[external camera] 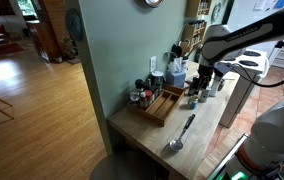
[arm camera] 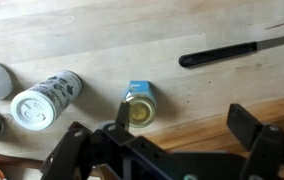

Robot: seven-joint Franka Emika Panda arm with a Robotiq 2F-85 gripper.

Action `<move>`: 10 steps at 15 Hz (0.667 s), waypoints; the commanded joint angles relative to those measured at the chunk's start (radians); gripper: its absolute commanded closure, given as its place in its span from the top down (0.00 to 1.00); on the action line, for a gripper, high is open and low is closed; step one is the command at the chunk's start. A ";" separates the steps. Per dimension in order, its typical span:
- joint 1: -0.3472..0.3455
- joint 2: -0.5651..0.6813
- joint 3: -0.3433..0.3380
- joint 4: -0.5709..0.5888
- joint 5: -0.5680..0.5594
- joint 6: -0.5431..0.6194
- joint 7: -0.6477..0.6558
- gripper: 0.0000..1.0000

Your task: Lift the glass jug with the golden lid and put it on the tray second row to the right

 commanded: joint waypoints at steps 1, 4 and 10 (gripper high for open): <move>0.001 -0.001 -0.001 0.001 -0.001 -0.002 -0.002 1.00; 0.005 0.030 -0.002 0.012 -0.013 -0.002 -0.022 1.00; 0.034 0.096 -0.031 -0.012 -0.099 0.030 -0.305 1.00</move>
